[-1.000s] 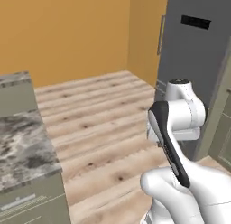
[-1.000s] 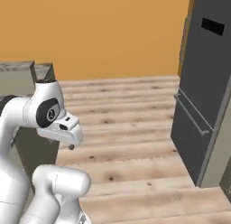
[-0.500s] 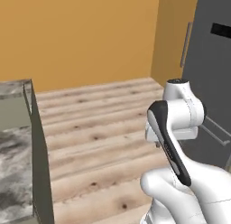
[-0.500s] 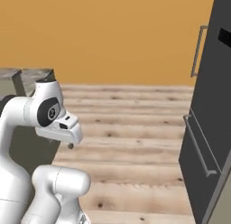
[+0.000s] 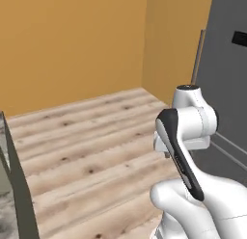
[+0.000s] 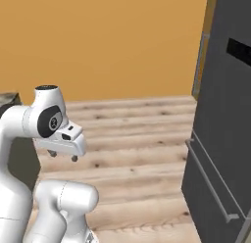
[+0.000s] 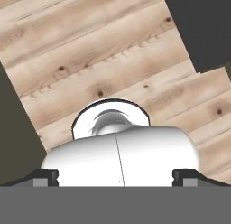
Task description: Place one of the steaks on the plate and the other in the bowl. Then place the bowl in the fridge.
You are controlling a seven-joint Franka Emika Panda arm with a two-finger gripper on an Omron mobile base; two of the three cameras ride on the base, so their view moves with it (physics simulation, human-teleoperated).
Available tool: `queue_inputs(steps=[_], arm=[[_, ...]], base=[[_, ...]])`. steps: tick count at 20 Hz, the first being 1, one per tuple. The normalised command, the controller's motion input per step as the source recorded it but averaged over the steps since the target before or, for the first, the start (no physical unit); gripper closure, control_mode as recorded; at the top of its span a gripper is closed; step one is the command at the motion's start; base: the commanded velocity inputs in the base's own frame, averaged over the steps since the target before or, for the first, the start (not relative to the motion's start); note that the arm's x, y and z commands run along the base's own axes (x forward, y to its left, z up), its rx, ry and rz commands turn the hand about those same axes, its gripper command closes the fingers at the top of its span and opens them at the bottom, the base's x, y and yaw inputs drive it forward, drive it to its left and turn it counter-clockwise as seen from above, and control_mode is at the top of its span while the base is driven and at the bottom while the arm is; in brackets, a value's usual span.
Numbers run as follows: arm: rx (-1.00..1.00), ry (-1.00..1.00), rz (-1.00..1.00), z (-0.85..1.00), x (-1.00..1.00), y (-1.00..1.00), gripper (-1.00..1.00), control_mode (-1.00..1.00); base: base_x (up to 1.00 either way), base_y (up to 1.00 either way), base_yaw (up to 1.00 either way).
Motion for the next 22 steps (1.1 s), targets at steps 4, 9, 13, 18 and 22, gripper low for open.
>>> queue_inputs(steps=[4, 9, 13, 18, 22], arm=[[0.0, 0.0, 0.0, 0.0, 0.0, 0.0, -1.0, 1.0], [0.0, 0.0, 0.0, 0.0, 0.0, 0.0, -1.0, 1.0], [0.0, 0.0, 0.0, 0.0, 0.0, 0.0, -1.0, 1.0], [0.0, 0.0, 0.0, 0.0, 0.0, 0.0, -1.0, 1.0], [0.0, 0.0, 0.0, 0.0, 0.0, 0.0, -1.0, 1.0]], base=[[1.0, 0.15, -0.4], [1.0, 0.14, -0.38], [1.0, 0.12, -0.41], [0.93, 0.27, -0.56], [0.91, 0.61, -0.67]])
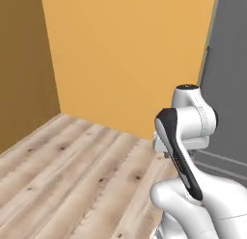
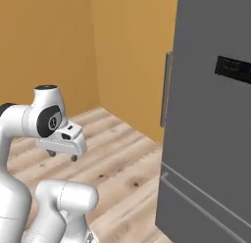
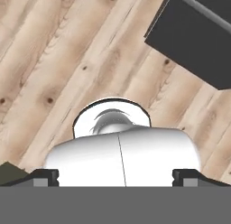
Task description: Place one of the steaks on the plate and the other in the bowl. Then place the bowl in the fridge.
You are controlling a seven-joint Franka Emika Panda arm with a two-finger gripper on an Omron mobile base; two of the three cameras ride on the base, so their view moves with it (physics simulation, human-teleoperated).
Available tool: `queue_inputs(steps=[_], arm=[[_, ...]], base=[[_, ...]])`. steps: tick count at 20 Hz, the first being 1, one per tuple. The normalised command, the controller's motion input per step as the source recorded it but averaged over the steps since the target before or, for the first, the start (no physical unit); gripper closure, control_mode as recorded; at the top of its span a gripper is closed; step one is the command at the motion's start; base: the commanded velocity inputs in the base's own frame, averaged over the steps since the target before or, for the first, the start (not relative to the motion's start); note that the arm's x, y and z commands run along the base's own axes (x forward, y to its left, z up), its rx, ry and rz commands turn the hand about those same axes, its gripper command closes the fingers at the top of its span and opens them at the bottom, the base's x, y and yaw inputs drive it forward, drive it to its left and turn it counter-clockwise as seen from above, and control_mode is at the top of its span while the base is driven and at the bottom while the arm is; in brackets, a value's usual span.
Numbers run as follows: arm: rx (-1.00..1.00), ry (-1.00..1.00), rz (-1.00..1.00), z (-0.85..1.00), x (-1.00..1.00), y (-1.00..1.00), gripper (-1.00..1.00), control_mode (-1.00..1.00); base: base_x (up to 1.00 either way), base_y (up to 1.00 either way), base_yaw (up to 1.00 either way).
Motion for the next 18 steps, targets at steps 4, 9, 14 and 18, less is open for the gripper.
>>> queue_inputs(steps=[4, 9, 14, 18], arm=[[0.0, 0.0, 0.0, 0.0, 0.0, 0.0, -1.0, 1.0], [0.0, 0.0, 0.0, 0.0, 0.0, 0.0, -1.0, 1.0], [0.0, 0.0, 0.0, 0.0, 0.0, 0.0, -1.0, 1.0], [0.0, 0.0, 0.0, 0.0, 0.0, 0.0, -1.0, 1.0]], base=[[0.62, 0.42, -0.77], [0.09, 0.12, -0.9], [0.0, 0.13, -0.52], [-0.13, 0.09, -0.16]])
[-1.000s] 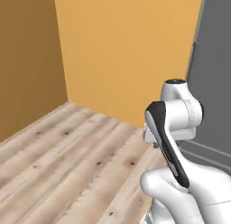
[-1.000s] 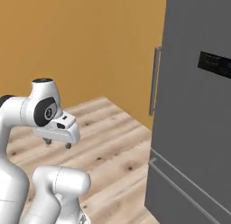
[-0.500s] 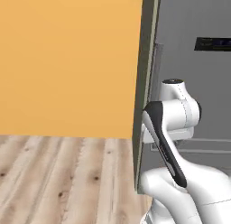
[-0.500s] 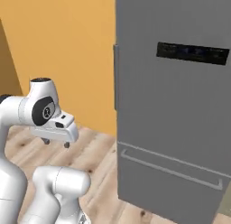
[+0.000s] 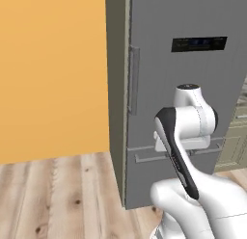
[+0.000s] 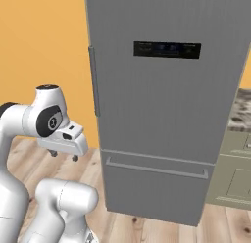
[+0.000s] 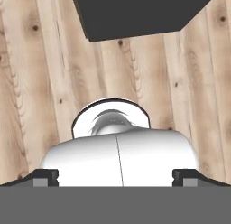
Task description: Place one of the steaks on the plate and the other in the bowl. Then place the bowl in the fridge.
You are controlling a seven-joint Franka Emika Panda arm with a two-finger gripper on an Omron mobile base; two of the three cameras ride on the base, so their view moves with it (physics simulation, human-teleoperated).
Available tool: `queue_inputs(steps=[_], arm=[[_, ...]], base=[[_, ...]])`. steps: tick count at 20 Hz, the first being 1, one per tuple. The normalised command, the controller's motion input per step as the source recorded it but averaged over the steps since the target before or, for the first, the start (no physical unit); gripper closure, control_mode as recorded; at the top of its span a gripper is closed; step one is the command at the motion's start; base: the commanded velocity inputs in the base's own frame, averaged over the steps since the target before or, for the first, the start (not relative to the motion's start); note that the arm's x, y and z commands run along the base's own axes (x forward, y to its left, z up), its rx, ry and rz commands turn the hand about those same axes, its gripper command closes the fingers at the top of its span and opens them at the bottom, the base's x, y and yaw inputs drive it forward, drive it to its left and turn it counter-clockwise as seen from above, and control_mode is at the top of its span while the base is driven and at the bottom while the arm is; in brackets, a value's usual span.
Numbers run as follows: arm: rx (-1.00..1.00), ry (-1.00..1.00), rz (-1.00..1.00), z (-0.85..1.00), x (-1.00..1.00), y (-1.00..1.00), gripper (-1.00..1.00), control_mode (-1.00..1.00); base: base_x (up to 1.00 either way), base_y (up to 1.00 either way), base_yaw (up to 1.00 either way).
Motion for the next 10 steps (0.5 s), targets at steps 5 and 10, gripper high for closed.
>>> queue_inputs(steps=[5, 10], arm=[[0.0, 0.0, 0.0, 0.0, 0.0, 0.0, -1.0, 1.0], [0.0, 0.0, 0.0, 0.0, 0.0, 0.0, -1.0, 1.0]], base=[[-0.01, 0.0, -0.01], [0.25, 0.0, 0.0]])
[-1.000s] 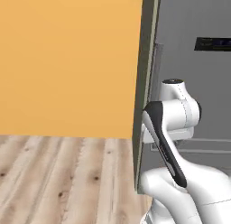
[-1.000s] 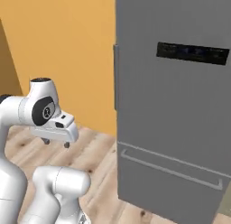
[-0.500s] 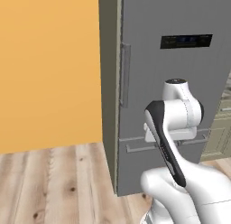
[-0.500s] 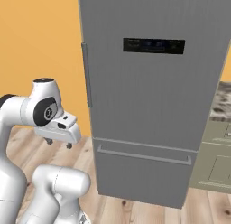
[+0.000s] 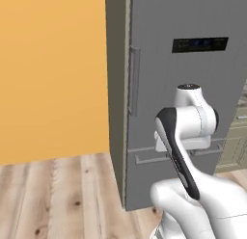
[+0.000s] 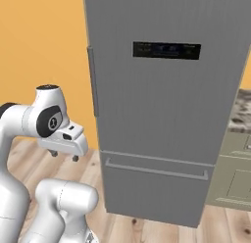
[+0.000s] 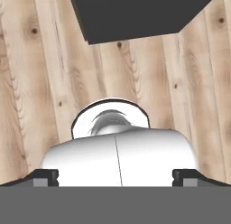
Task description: Place one of the steaks on the plate and the other in the bowl. Then place the bowl in the fridge.
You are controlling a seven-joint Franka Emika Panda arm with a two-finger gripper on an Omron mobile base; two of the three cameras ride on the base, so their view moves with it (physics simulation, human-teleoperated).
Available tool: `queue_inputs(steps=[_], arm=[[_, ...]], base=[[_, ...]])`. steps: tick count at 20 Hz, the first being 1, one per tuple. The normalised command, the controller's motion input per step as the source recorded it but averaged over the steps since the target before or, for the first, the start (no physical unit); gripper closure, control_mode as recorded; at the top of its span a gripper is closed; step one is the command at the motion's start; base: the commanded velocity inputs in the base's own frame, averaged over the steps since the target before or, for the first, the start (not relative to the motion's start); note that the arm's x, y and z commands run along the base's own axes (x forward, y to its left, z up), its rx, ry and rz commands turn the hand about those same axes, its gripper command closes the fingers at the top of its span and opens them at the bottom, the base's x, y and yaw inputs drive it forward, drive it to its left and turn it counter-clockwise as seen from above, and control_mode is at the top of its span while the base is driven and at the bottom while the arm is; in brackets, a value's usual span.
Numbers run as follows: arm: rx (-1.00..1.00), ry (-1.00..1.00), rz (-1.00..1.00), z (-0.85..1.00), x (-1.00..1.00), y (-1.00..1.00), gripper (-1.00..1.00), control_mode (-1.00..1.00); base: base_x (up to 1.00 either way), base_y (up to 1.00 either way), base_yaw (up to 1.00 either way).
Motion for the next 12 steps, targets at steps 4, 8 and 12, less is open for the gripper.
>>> queue_inputs(steps=[4, 8, 12], arm=[[0.0, 0.0, 0.0, 0.0, 0.0, 0.0, -1.0, 1.0], [0.0, 0.0, 0.0, 0.0, 0.0, 0.02, -1.0, -1.0], [-0.01, -0.26, 0.01, 0.12, 0.17, 0.09, -1.0, -1.0]], base=[[0.56, 0.0, 0.0], [0.1, 0.0, 0.0], [0.0, 0.0, 0.0]])
